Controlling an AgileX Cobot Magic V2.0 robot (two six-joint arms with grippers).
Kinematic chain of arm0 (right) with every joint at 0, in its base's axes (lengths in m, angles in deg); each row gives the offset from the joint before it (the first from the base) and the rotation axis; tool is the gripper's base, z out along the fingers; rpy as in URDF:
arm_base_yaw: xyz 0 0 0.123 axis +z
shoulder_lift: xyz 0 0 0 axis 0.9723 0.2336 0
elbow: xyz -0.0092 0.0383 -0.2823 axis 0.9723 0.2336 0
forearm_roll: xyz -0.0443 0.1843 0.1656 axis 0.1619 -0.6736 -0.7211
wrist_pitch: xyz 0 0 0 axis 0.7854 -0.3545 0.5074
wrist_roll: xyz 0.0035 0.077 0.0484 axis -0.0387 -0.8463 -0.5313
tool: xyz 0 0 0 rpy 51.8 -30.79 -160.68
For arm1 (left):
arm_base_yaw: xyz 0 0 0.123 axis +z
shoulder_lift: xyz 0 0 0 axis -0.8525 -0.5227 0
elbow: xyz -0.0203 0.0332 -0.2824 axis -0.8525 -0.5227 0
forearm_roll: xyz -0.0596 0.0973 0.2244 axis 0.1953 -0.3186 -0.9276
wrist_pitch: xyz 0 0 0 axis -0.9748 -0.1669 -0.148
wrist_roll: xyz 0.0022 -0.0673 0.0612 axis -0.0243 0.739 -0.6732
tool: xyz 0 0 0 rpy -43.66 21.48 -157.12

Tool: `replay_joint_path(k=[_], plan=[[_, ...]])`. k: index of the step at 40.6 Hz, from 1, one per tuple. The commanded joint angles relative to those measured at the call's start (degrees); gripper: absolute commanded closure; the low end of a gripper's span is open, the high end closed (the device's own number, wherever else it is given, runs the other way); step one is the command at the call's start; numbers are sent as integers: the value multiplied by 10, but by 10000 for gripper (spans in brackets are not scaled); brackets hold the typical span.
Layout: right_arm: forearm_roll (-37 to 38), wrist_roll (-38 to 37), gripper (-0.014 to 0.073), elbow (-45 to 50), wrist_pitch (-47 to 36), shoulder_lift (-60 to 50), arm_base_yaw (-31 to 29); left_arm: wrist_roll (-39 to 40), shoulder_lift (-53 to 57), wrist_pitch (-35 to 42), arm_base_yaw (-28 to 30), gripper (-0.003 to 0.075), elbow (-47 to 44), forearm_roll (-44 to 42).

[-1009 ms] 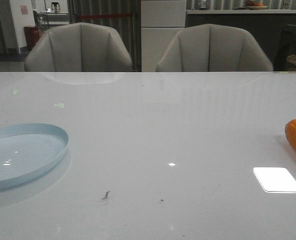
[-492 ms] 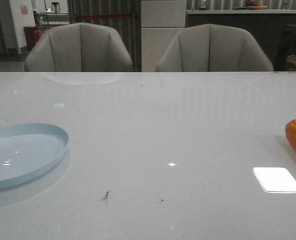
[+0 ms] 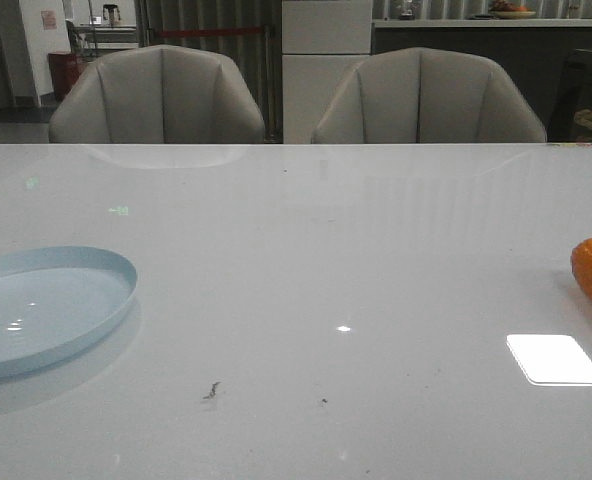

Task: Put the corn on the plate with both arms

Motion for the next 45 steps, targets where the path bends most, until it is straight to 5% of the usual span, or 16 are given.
replay_joint_path(k=[1,12,28,45], plan=[[-1,2,537,-13,-119,-15,-4,1,3,78,-3,626,2,7],[-1,-16,537,-26,-270,-14,-4,1,3,35,-3,626,92,6],[-1,-34,536,-267,66,59,-4,1,-61,-90,-3,626,246,-51],[-1,-34,536,-297,79,272,-4,1,-277,-90,-3,626,274,-33]])
